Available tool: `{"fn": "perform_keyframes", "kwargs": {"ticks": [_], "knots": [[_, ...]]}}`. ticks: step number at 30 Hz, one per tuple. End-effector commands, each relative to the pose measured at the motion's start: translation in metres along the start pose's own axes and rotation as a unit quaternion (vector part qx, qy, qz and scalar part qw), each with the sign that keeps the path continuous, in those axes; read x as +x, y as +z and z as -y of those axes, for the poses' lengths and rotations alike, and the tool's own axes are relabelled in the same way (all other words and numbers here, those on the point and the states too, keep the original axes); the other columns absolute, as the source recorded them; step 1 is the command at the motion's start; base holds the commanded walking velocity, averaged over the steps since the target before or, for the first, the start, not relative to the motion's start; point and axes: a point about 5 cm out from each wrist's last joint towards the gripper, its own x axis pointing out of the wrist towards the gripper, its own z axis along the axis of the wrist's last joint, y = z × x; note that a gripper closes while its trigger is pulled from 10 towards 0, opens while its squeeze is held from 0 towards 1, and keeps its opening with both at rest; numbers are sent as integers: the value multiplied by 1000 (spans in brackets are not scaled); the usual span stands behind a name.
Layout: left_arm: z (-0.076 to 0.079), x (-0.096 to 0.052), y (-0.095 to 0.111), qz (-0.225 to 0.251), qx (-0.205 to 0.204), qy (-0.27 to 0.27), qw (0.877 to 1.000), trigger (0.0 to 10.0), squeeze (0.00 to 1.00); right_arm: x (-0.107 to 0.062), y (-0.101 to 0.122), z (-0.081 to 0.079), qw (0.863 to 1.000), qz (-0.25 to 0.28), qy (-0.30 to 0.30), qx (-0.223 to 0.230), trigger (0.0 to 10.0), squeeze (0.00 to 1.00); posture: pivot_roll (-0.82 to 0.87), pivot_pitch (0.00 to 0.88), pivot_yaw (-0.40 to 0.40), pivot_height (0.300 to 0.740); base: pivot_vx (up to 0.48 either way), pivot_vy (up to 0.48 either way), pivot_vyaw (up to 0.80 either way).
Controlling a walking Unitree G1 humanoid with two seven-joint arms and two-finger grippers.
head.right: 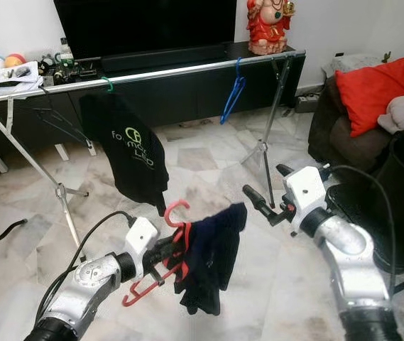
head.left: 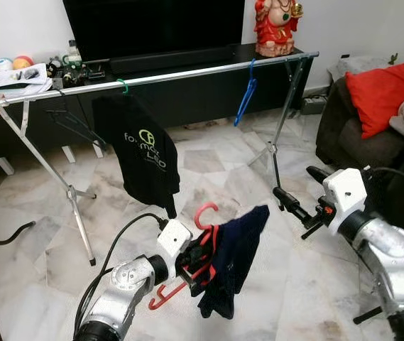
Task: Hang hanger
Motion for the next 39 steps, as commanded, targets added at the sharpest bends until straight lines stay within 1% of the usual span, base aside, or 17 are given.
{"fn": "perform_keyframes", "kwargs": {"ticks": [1, 3, 5, 7, 8, 9, 12, 16, 17, 18, 20, 25, 29, 30, 32, 38, 39], "knots": [[0, -2, 4, 5, 25, -15, 1000, 10000, 0, 2, -3, -6, 998, -18, 56, -32, 10000, 0, 29, 85, 37, 740, 0, 0, 0], [-1, -4, 4, 3, 41, -23, 999, 10000, 0, 0, -6, 0, 996, -38, 69, -52, 10000, 0, 22, 86, 36, 740, 0, 0, 0], [-1, -5, 4, 5, 45, -27, 999, 10000, 0, 0, -5, 2, 995, -36, 80, -45, 10000, 0, 19, 87, 36, 740, 0, 0, 0], [-1, -5, 5, 7, 55, -34, 998, 10000, 0, -2, -6, 0, 991, -40, 121, -41, 10000, 0, 18, 87, 36, 740, 0, 0, 0], [0, -5, 6, 9, 60, -38, 997, 10000, 0, -4, -8, -2, 987, -45, 148, -42, 10000, 0, 18, 87, 36, 740, 0, 0, 0], [1, -5, 6, 11, 65, -44, 997, 10000, 0, -6, -13, -8, 978, -57, 197, -39, 10000, 0, 20, 86, 37, 740, 0, 0, 0], [3, -5, 9, 23, 67, -52, 996, 10000, 0, -9, -24, -20, 960, -81, 267, -26, 10000, 0, 18, 86, 34, 740, 0, 0, 0], [5, -5, 10, 32, 70, -58, 995, 10000, 0, -5, -30, -24, 951, -89, 296, -22, 10000, 0, 21, 81, 32, 740, 0, 0, 0], [6, -5, 10, 33, 74, -62, 995, 10000, 0, -3, -32, -26, 946, -94, 309, -20, 10000, 0, 22, 79, 31, 740, 0, 0, 0], [6, -5, 10, 33, 74, -62, 995, 10000, 0, -3, -32, -26, 946, -94, 309, -20, 10000, 0, 22, 79, 31, 740, 0, 0, 0], [7, -6, 11, 32, 97, -77, 992, 10000, 0, 2, -36, -28, 942, -105, 316, -33, 10000, 0, 26, 76, 28, 740, 0, 0, 0], [9, -8, 12, 32, 112, -97, 988, 10000, 0, 5, -27, -31, 930, -76, 360, -20, 10000, 0, 26, 66, 29, 740, 0, 0, 0], [9, -8, 12, 32, 120, -103, 987, 10000, 0, 6, -24, -31, 925, -68, 375, -9, 10000, 0, 26, 62, 27, 740, 0, 0, 0], [10, -8, 13, 30, 131, -112, 985, 10000, 0, 6, -24, -31, 917, -67, 393, -2, 10000, 0, 27, 62, 27, 740, 0, 0, 0], [11, -8, 13, 29, 142, -121, 982, 10000, 0, 6, -23, -31, 907, -69, 414, -4, 10000, 0, 29, 63, 25, 740, 0, 0, 0], [11, -8, 13, 22, 154, -134, 979, 10000, 0, 7, -18, -33, 889, -64, 452, 8, 10000, 0, 29, 72, 20, 740, 0, 0, 0], [11, -8, 13, 22, 154, -134, 979, 10000, 0, 7, -18, -33, 889, -64, 452, 8, 10000, 0, 29, 72, 20, 740, 0, 0, 0]]}}
